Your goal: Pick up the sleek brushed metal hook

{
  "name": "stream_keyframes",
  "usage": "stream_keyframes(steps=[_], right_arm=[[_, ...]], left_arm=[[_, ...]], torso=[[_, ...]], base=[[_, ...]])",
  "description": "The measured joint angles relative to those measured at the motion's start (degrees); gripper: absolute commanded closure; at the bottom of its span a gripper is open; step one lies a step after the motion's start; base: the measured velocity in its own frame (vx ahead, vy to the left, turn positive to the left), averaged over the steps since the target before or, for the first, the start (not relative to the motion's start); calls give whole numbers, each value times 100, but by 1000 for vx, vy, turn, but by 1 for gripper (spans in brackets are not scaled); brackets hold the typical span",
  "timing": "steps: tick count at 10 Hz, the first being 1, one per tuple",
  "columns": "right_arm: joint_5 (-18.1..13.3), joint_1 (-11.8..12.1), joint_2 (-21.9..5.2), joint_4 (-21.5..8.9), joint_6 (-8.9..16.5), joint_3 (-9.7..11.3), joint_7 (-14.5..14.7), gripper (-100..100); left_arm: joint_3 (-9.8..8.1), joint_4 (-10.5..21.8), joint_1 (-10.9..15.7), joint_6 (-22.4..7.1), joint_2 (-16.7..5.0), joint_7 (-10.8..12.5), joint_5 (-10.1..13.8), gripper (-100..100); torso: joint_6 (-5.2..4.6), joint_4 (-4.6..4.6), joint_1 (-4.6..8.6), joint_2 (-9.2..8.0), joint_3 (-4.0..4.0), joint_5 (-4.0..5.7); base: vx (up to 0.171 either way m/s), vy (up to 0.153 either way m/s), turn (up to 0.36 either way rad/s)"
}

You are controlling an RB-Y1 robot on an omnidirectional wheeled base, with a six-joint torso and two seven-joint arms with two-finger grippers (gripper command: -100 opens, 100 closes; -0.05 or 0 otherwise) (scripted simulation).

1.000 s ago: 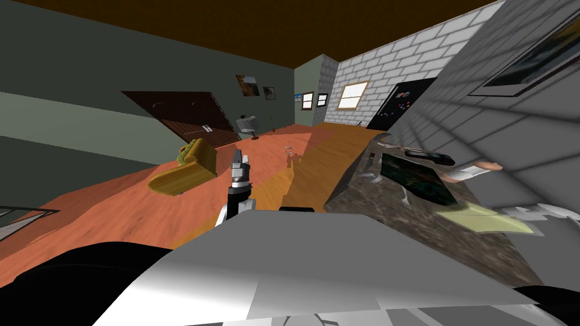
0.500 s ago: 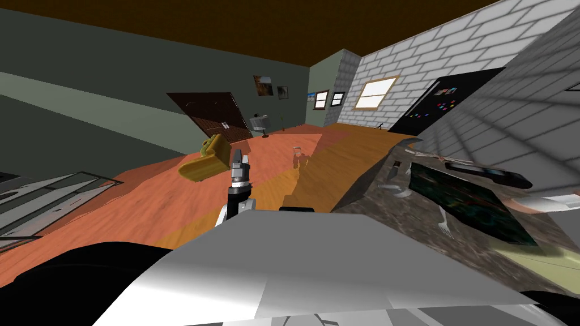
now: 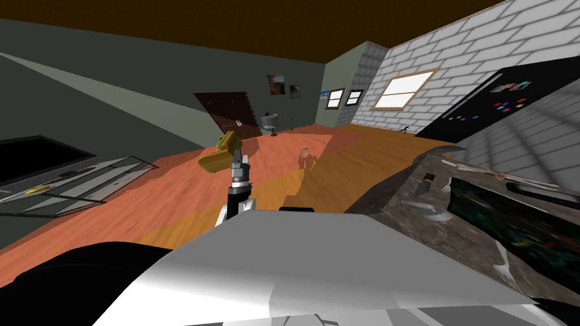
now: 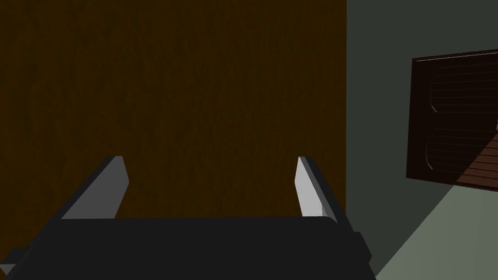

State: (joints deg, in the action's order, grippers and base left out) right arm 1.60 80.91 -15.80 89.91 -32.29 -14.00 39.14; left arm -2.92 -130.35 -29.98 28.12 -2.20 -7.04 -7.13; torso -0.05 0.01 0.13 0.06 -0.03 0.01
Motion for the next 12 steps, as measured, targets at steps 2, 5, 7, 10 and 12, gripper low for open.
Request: stream_keyframes(steps=[2, 5, 7, 10, 12], right_arm=[[34, 233, -159, -344, -84, -27, 223, -100], [34, 768, -241, -470, -45, 15, 651, -100], [36, 912, -353, -778, -119, 44, 918, -100], [52, 1151, -513, -1024, -158, 70, 1167, -100], [46, 1284, -631, -1299, -224, 125, 1401, -100]], left_arm=[[0, 0, 0, 0, 0, 0, 0, 0], [0, 0, 1, 0, 0, 0, 0, 0], [0, 0, 0, 0, 0, 0, 0, 0], [0, 0, 0, 0, 0, 0, 0, 0], [0, 0, 0, 0, -1, 0, 0, 0]], torso=[[0, -2, 7, 6, -4, 1], [6, -3, 6, 12, -7, 0], [4, -2, 13, 8, -5, 2], [5, -2, 11, 7, -4, 1], [4, -4, 18, 17, -10, 3]], base=[[73, -9, 243], [75, -16, 224], [75, -33, 218], [61, -27, 155], [88, -46, 206]])
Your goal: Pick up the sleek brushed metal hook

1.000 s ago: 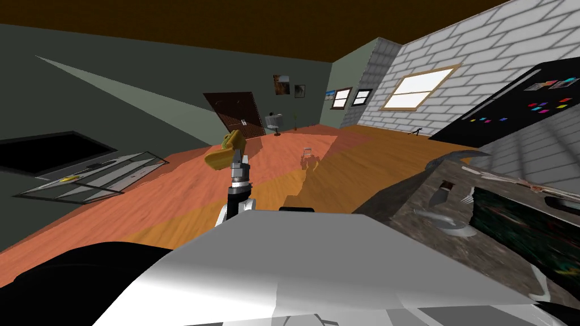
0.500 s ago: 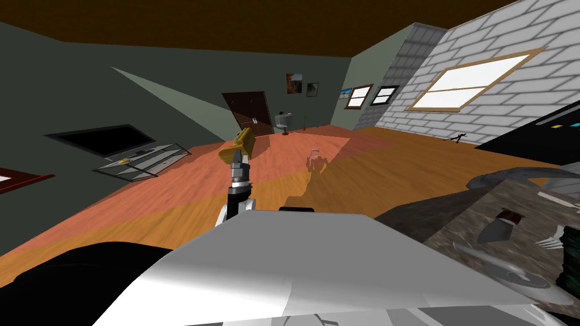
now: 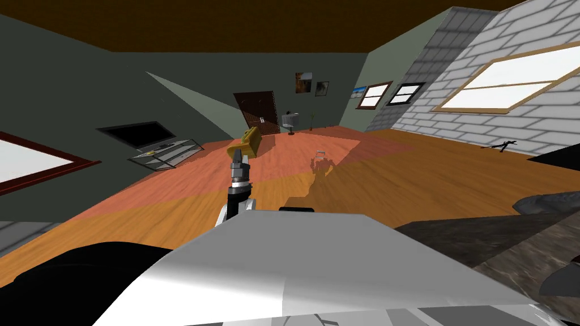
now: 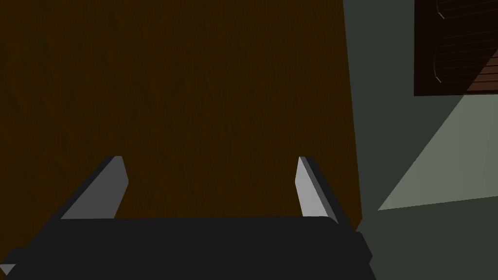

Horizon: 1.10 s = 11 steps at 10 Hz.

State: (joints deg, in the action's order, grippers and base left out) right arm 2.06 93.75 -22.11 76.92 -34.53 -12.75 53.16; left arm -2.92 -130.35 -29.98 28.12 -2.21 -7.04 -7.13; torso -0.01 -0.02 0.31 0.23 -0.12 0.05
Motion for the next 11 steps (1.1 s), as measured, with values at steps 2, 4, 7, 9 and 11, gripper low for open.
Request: stream_keyframes(steps=[2, 4, 7, 9, 11], right_arm=[[-8, 152, -116, -224, -56, 65, 235, -100], [-41, 306, -135, -329, -55, 153, 533, -100], [-54, 554, -417, -664, -140, 303, 920, -100], [-75, 665, -571, -864, -203, 419, 1168, -100], [-116, 706, -686, -1134, -279, 569, 1462, -100]], left_arm=[[0, 0, 0, 0, 0, 0, 0, 0], [0, 0, 0, 0, 0, 0, 0, 0], [-1, 0, -1, 0, 0, 0, 0, 0], [-1, 0, -1, 0, -1, 0, 0, 0], [-2, 0, -2, 0, -1, 0, 0, 0]], torso=[[2, 0, 6, -1, 0, 1], [-1, 0, 6, 4, -2, 2], [-2, 0, 11, 2, -2, 3], [-6, 0, 17, 4, -2, 6], [-8, -1, 22, 12, -6, 7]], base=[[79, -62, 233], [119, -83, 301], [86, -97, 217], [72, -104, 160], [105, -147, 264]])
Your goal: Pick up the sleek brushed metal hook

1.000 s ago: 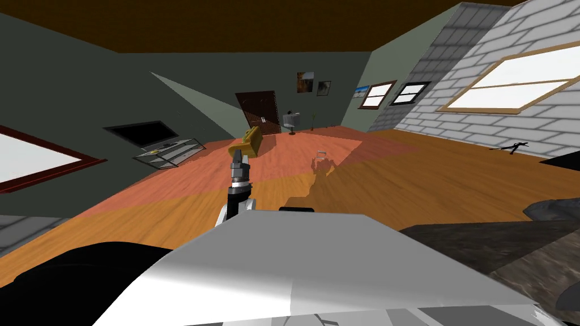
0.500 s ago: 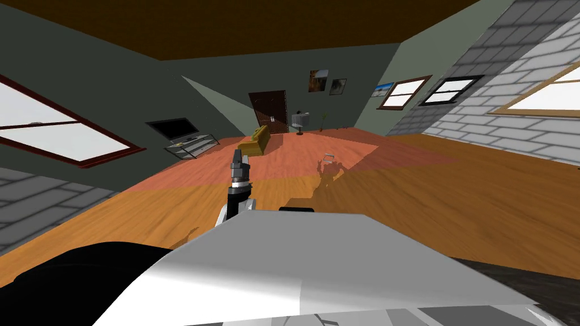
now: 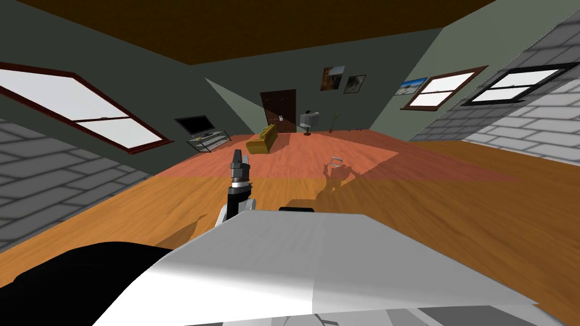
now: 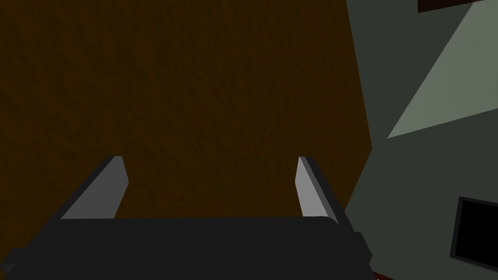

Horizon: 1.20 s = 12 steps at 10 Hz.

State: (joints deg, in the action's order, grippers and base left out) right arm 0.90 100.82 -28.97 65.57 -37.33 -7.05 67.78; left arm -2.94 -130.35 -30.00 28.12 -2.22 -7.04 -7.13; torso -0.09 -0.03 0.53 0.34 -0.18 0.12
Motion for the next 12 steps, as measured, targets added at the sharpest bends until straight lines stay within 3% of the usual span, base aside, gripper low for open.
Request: stream_keyframes(steps=[2, 5, 6, 7, 10, 11, 12], right_arm=[[-32, 139, -159, -74, -23, 152, 286, -100], [-76, 164, -358, -225, -68, 348, 587, -100], [-78, 161, -367, -234, -77, 354, 611, 0], [-78, 160, -367, -233, -76, 353, 608, -100], [-159, -190, -351, -430, 63, 379, 526, -100], [-163, -205, -350, -437, 78, 381, 521, 100], [-163, -203, -350, -437, 77, 381, 521, 100]], left_arm=[[0, 0, 1, 0, 0, 0, 0, 0], [0, 0, 1, 0, 0, 0, 0, 0], [1, 0, 0, 0, 1, 0, 0, 0], [1, 0, 1, 0, 1, 0, 0, 0], [2, 0, 2, 0, 2, 0, 0, 0], [1, 0, 1, 0, 1, 0, 0, 0], [1, 0, 1, 0, 1, 0, 0, 0]], torso=[[7, -1, 16, 0, -1, 4], [5, -1, 1, 2, -2, 1], [-1, 2, -24, -12, 6, -3], [-2, 5, -46, -23, 13, -10], [-2, 12, -59, -47, 27, -12], [-4, 10, -61, -42, 25, -14], [-4, 9, -61, -37, 21, -14]], base=[[80, -160, 226], [69, -107, 128], [7, -14, -2], [-13, -5, 36], [-29, 3, 27], [0, 0, 0], [0, 0, 0]])
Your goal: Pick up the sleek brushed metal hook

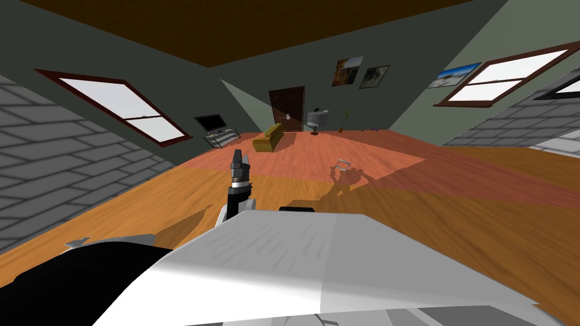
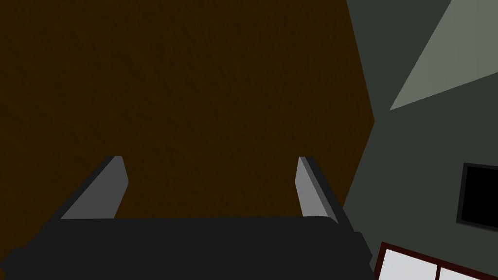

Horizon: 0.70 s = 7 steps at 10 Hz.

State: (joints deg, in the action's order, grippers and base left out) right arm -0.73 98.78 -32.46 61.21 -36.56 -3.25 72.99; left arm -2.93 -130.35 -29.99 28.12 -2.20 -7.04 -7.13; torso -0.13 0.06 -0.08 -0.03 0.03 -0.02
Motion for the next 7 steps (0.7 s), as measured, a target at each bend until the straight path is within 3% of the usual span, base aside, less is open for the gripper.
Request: stream_keyframes(steps=[3, 4, 5, 7], right_arm=[[2, 5, -2, -2, -1, -3, -2, 100], [2, 5, -2, -2, -1, -4, -2, 0], [2, 5, -2, -2, -1, -4, -2, 100], [47, 229, -5, 145, -73, -23, 47, 100]], left_arm=[[0, 0, 0, 0, 0, 0, 0, 0], [0, 0, 0, 0, 0, 0, 0, 0], [0, 0, 0, 0, 0, 0, 0, 0], [0, 0, -1, 0, 0, 0, 0, 0]], torso=[[-1, 6, 5, -5, 5, 7], [-1, 6, 6, -5, 5, 7], [-2, 6, 6, -5, 5, 7], [-6, 0, -3, 7, -3, 3]], base=[[0, 0, 0], [0, 0, 0], [21, 2, -41], [23, 1, -32]])
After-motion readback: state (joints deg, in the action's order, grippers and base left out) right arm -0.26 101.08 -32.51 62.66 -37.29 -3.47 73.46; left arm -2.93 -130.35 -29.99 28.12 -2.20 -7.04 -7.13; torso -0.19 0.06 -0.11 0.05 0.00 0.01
